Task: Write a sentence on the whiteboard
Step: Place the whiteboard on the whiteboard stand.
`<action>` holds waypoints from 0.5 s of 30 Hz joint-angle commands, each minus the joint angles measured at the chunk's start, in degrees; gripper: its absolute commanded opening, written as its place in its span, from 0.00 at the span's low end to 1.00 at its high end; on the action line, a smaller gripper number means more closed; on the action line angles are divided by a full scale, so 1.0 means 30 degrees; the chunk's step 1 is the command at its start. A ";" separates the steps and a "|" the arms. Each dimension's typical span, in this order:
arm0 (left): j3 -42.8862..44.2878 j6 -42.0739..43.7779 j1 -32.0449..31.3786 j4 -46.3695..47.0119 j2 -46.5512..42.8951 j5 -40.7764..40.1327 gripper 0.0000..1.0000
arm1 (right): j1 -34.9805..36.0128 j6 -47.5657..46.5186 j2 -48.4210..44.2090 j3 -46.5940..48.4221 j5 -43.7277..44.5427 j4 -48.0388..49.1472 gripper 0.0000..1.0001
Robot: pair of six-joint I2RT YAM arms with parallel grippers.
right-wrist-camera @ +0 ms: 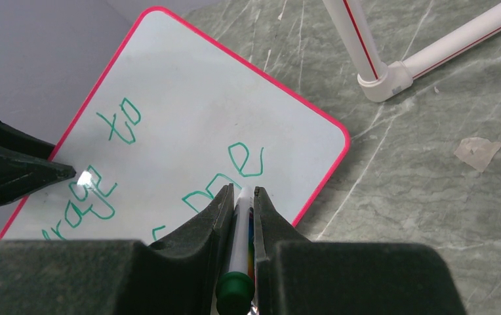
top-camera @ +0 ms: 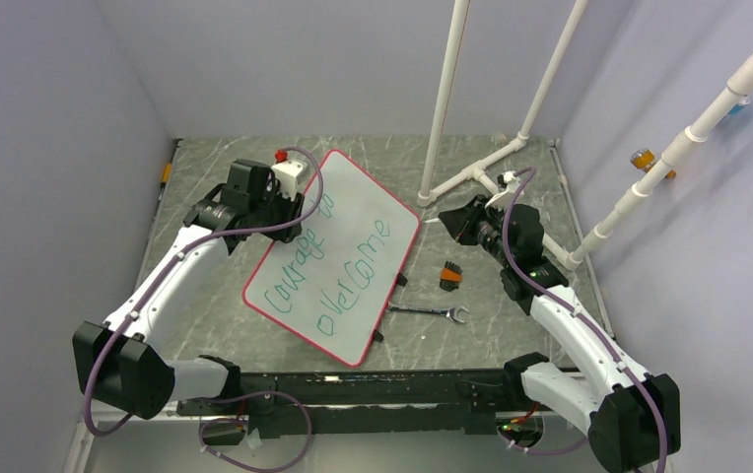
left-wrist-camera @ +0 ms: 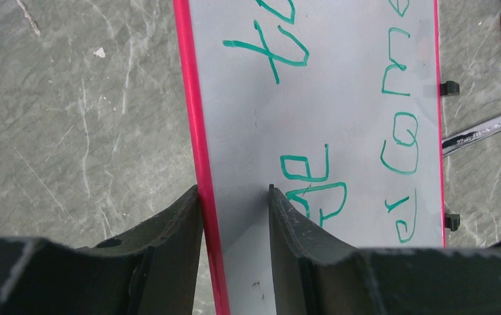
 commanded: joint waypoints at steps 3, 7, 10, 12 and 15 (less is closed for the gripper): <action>0.0256 0.0493 -0.0300 -0.0587 0.0078 0.0185 0.45 | -0.0037 -0.0028 -0.0345 0.0195 0.0115 0.0384 0.00; 0.0384 0.0519 -0.0302 -0.0577 0.0115 0.0159 0.50 | -0.0055 -0.0028 -0.0308 0.0152 0.0116 0.0417 0.00; 0.0502 0.0553 -0.0298 -0.0490 0.0095 0.0243 0.53 | -0.0054 -0.0028 -0.0287 0.0115 0.0080 0.0446 0.00; 0.0668 0.0577 -0.0302 -0.0487 0.0083 0.0285 0.54 | -0.0054 -0.0028 -0.0296 0.0093 0.0080 0.0468 0.00; 0.0929 0.0537 -0.0300 -0.0619 0.0151 0.0285 0.55 | -0.0068 -0.0028 -0.0266 0.0058 0.0098 0.0503 0.00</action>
